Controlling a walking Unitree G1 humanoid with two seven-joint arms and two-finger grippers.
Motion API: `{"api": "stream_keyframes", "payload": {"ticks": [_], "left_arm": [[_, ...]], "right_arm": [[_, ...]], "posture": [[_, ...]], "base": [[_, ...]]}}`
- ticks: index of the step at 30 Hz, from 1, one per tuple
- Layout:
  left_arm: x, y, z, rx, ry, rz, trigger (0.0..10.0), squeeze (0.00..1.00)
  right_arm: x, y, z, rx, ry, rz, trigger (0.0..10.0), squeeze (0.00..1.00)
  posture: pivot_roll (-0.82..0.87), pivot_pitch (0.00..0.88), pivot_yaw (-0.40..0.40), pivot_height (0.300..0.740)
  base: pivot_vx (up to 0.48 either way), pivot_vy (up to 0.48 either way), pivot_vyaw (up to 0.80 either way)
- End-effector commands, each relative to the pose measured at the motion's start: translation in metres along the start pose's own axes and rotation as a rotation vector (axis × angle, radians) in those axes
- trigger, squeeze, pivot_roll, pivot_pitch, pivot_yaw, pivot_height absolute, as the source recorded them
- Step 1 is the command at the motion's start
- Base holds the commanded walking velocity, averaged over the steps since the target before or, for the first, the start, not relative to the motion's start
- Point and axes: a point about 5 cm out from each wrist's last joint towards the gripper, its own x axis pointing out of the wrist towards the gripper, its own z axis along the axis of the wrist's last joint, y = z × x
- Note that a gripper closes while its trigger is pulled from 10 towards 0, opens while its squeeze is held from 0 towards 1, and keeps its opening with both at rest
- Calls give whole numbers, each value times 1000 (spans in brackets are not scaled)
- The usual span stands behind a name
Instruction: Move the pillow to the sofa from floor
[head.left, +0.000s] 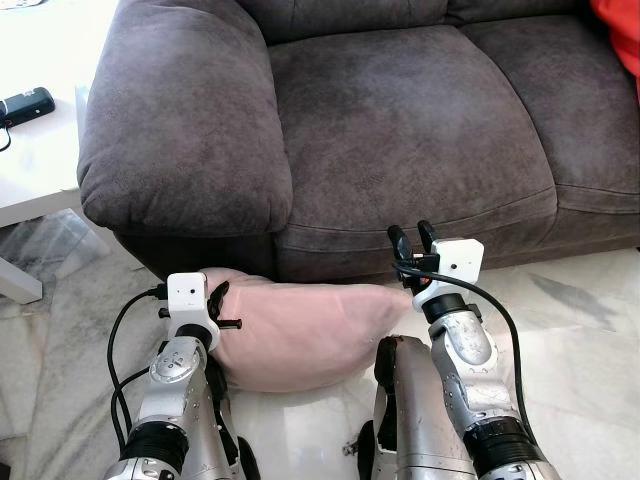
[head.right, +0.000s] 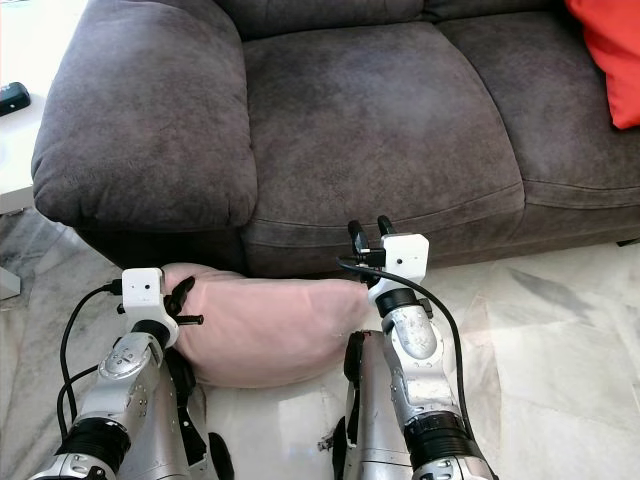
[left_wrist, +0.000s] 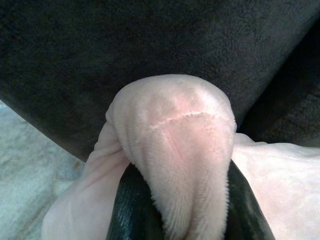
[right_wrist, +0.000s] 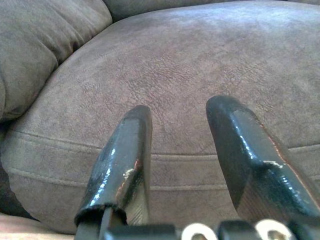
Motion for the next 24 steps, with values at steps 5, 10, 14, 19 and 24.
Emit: {"api": "stream_keyframes", "payload": {"ticks": [5, 10, 14, 19, 24], "left_arm": [[3, 9, 21, -3, -103, 38, 10000, 0], [4, 10, 22, -2, -107, 40, 10000, 0], [4, 9, 22, -2, -108, 41, 10000, 0], [4, 9, 22, -3, -109, 44, 10000, 0], [4, 10, 22, -4, -109, 48, 10000, 0]], "right_arm": [[-4, -3, -6, 0, 18, -9, 10000, 0], [-4, -3, -6, 0, 17, -7, 10000, 0], [-5, -3, -6, -2, 18, -6, 10000, 0], [-5, -4, -5, -3, 19, -5, 10000, 0], [-5, -4, -6, -2, 20, -4, 10000, 0]], "posture": [[42, 131, 5, 470], [41, 130, 5, 470], [40, 133, 3, 470], [41, 135, 0, 470], [41, 137, -2, 470]], "base": [[-235, 0, 0], [-310, 0, 0], [-294, 0, 0], [-289, 0, 0], [-289, 0, 0]]}}
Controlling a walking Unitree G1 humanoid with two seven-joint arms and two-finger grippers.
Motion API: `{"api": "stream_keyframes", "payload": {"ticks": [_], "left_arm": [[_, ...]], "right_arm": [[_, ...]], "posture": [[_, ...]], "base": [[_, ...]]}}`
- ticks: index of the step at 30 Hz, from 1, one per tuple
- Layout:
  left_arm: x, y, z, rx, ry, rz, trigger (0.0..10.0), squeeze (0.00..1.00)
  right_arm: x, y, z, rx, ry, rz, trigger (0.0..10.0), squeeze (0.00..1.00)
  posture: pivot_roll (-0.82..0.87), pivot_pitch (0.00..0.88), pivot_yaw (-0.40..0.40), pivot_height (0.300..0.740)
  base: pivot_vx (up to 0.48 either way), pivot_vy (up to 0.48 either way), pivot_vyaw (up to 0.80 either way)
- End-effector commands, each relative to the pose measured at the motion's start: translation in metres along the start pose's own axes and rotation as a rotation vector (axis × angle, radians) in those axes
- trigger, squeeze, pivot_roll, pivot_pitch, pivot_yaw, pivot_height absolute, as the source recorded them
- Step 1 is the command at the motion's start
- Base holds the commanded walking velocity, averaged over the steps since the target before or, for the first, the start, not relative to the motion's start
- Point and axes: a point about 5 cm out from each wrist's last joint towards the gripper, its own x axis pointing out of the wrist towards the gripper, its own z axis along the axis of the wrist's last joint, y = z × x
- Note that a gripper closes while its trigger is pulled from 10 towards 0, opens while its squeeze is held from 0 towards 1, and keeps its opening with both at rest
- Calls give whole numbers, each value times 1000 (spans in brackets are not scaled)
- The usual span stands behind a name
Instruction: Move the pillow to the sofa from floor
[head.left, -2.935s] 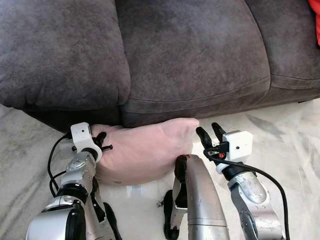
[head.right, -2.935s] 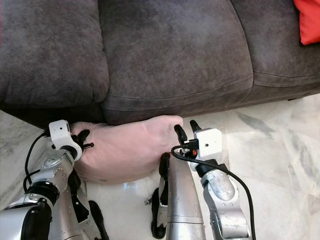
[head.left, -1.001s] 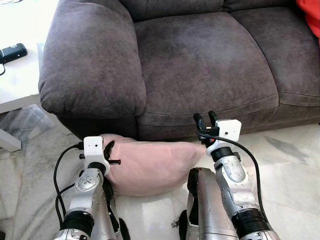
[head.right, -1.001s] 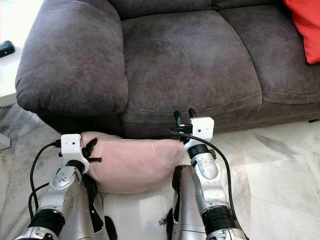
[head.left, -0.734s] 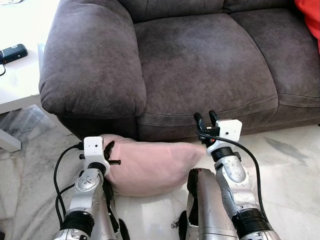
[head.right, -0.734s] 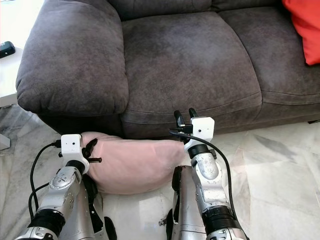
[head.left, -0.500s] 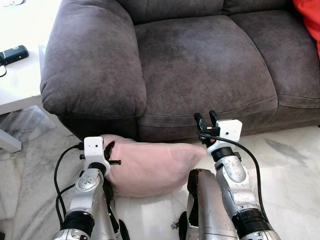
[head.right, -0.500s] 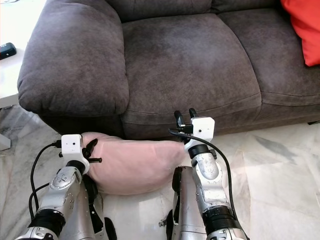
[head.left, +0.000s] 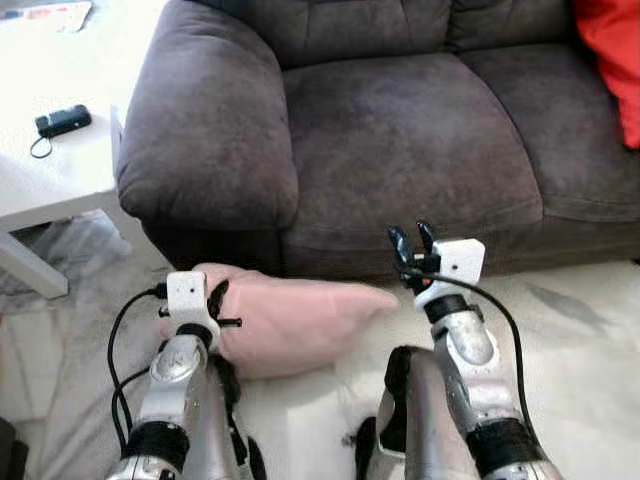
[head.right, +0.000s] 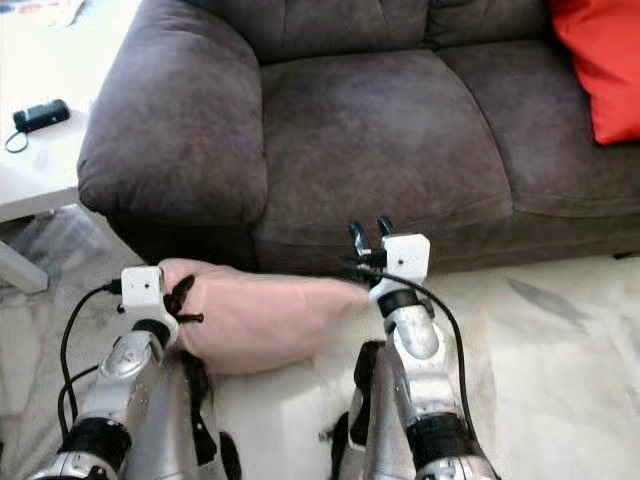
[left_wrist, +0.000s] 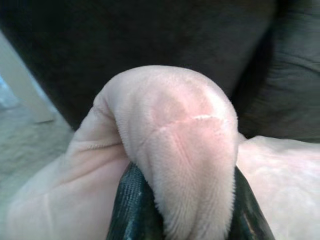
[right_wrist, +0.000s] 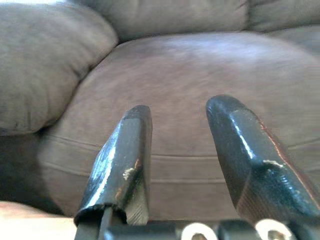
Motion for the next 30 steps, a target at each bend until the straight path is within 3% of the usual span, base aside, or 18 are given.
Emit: {"api": "stream_keyframes", "payload": {"ticks": [1, 16, 30], "left_arm": [[3, 8, 21, 6, -102, 26, 10000, 0], [2, 9, 19, 5, -98, 37, 10000, 0], [3, 11, 19, 7, -101, 52, 10000, 0]], "right_arm": [[-3, 1, -5, 7, 14, 1, 10000, 0], [-3, 2, -5, 8, 16, 6, 10000, 0], [-2, 1, -4, 0, 10, 8, 10000, 0]], "posture": [[42, 138, -3, 470], [39, 143, -8, 470], [39, 143, -13, 470]], "base": [[-289, 0, 0], [-285, 0, 0], [0, 0, 0]]}}
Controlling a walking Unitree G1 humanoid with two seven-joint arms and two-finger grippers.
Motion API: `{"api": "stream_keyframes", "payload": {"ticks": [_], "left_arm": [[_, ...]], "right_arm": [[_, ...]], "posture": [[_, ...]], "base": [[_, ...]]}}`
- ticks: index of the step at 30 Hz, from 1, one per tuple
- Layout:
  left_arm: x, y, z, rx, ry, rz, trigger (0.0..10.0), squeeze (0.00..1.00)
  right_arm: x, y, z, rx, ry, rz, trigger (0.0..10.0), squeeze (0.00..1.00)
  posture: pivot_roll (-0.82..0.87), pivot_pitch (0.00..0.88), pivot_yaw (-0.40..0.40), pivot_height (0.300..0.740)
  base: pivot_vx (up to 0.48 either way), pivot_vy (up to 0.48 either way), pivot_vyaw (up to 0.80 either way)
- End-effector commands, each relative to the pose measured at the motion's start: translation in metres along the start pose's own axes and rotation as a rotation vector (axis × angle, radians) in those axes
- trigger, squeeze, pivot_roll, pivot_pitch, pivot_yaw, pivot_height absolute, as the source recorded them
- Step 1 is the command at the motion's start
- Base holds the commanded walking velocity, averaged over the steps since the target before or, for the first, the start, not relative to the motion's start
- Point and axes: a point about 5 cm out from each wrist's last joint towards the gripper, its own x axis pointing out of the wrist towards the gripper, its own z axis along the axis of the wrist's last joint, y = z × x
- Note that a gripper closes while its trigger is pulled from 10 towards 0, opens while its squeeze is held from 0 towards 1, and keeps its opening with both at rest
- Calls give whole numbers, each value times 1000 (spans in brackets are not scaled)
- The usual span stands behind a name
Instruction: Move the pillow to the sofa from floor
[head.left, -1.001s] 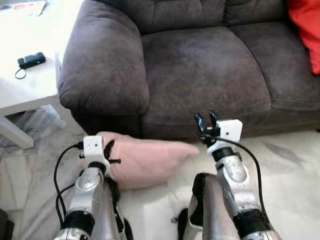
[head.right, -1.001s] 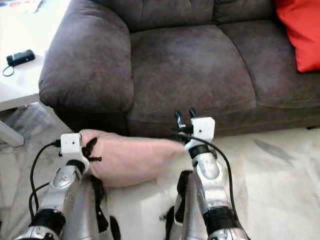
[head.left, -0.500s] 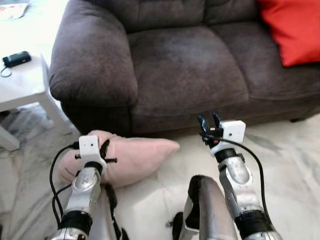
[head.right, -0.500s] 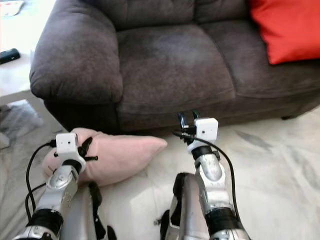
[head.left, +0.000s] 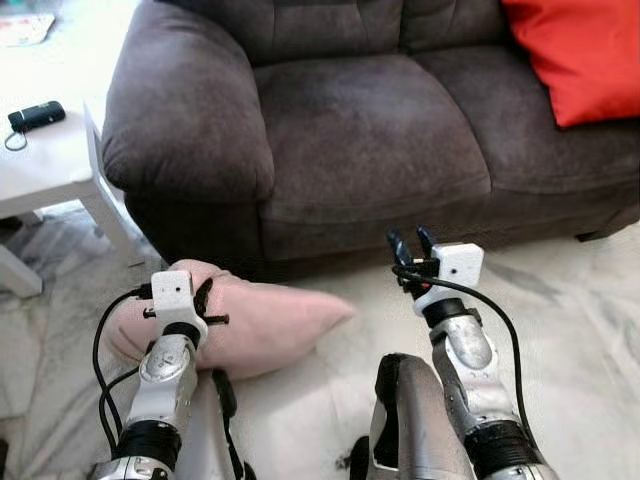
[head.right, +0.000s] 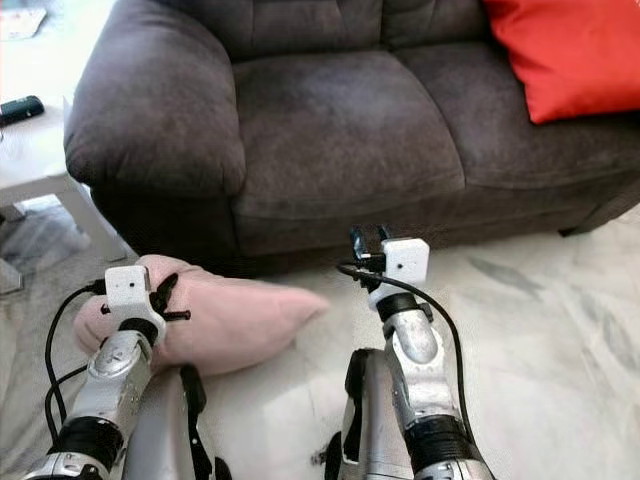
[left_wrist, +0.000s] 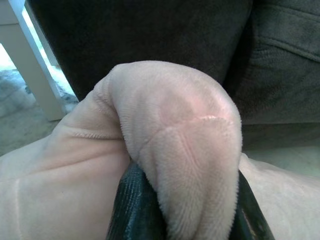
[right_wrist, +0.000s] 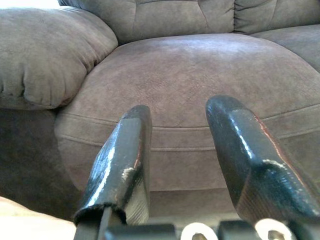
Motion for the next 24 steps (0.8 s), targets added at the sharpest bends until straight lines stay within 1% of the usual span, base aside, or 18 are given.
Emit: {"api": "stream_keyframes", "payload": {"ticks": [1, 18, 24], "left_arm": [[3, 0, 15, -3, -80, 2, 10000, 0], [3, -2, 15, -5, -83, -8, 10000, 0], [3, -2, 16, -4, -83, -11, 10000, 0]], "right_arm": [[-2, -3, -2, -4, 9, -9, 10000, 0], [-1, 0, -2, 1, 4, -7, 10000, 0], [-1, -2, -1, -1, 0, -10, 10000, 0]], "posture": [[39, 143, -13, 470], [38, 144, -11, 470], [38, 141, -10, 502]], "base": [[0, 0, 0], [0, 0, 0], [0, 0, 0]]}}
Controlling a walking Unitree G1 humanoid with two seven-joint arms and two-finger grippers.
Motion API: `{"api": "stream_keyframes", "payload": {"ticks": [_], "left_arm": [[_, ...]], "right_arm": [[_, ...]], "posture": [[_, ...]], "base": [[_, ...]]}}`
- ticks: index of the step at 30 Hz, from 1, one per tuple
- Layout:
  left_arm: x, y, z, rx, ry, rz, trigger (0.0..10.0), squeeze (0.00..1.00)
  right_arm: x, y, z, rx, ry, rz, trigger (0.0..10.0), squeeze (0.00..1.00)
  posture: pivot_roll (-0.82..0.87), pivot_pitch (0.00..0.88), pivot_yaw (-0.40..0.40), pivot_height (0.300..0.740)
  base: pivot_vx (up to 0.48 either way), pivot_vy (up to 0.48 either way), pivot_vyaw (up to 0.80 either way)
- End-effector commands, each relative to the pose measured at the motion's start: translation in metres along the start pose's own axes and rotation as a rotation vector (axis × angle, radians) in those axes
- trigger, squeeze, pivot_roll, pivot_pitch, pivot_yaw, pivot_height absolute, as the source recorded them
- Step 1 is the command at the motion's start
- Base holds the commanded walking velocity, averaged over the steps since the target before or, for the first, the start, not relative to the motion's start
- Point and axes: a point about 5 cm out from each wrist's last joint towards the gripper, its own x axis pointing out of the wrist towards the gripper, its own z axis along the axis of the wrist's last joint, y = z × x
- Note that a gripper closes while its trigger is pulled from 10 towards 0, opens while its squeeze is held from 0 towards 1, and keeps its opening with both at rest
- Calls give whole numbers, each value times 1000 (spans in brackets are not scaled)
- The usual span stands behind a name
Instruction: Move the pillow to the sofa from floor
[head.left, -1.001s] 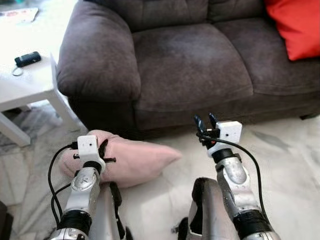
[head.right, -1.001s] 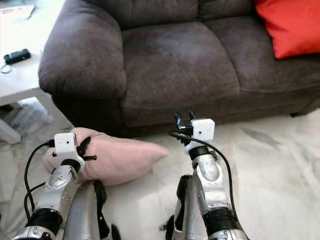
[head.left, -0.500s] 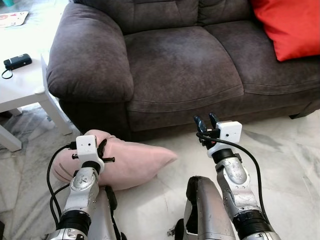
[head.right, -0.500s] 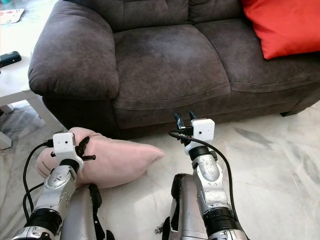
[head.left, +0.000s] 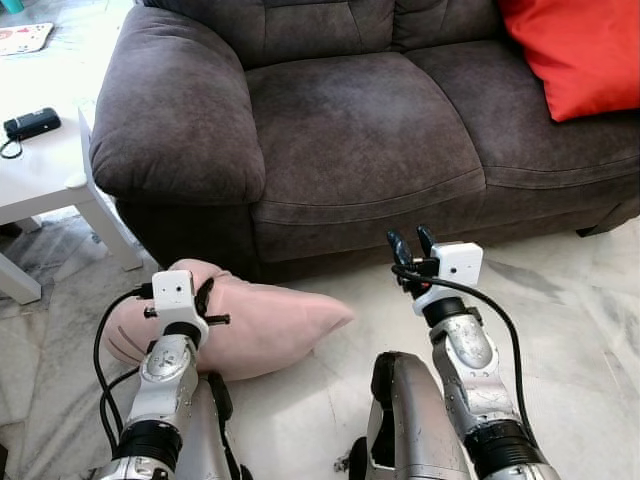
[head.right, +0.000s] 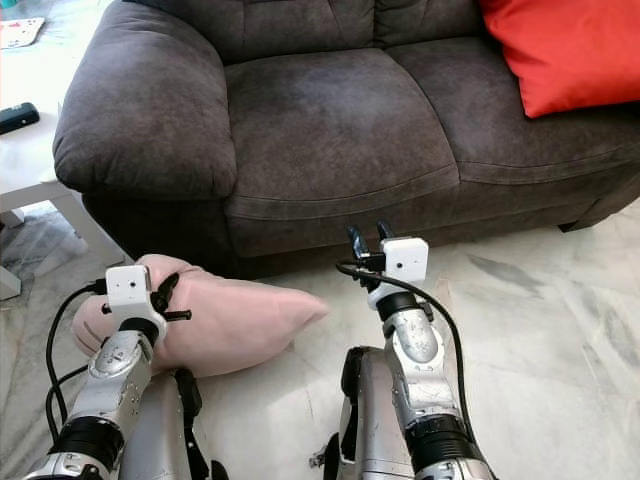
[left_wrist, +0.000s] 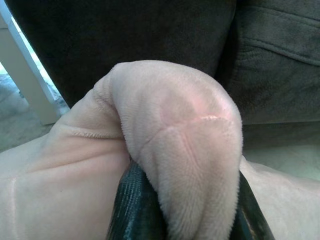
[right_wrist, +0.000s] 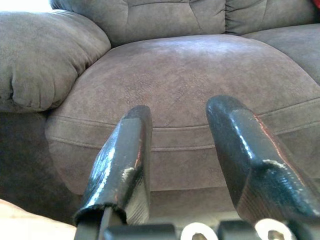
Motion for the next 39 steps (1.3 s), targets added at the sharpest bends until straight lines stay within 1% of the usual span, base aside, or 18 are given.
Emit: {"api": "stream_keyframes", "payload": {"ticks": [1, 4, 7, 32, 33, 35, 39], "left_arm": [[3, -2, 16, -3, -84, -9, 10000, 0], [4, -2, 16, -3, -82, -12, 10000, 0], [4, -3, 16, -2, -82, -13, 10000, 0], [4, -3, 17, -3, -86, -18, 10000, 0], [4, -3, 17, -3, -86, -18, 10000, 0], [4, -3, 17, -4, -86, -19, 10000, 0], [5, -3, 18, -5, -85, -24, 10000, 0]], "right_arm": [[-1, -2, -1, -3, 0, -10, 10000, 0], [-1, -1, -1, -1, -3, -8, 10000, 0], [-1, -1, -1, -1, -3, -8, 10000, 0], [0, -1, -1, 3, -2, -12, 10000, 0], [0, -1, -1, 3, -2, -12, 10000, 0], [0, -1, -1, 2, -1, -13, 10000, 0], [0, -1, -1, 1, -1, -14, 10000, 0]], "posture": [[38, 139, -9, 512], [37, 138, -9, 537], [37, 138, -9, 542], [44, 142, -9, 712], [44, 142, -9, 712], [44, 142, -9, 732], [45, 142, -9, 740]], "base": [[0, 0, 0], [0, 0, 0], [0, 0, 0], [0, 0, 0], [0, 0, 0], [0, 0, 0], [0, 0, 0]]}}
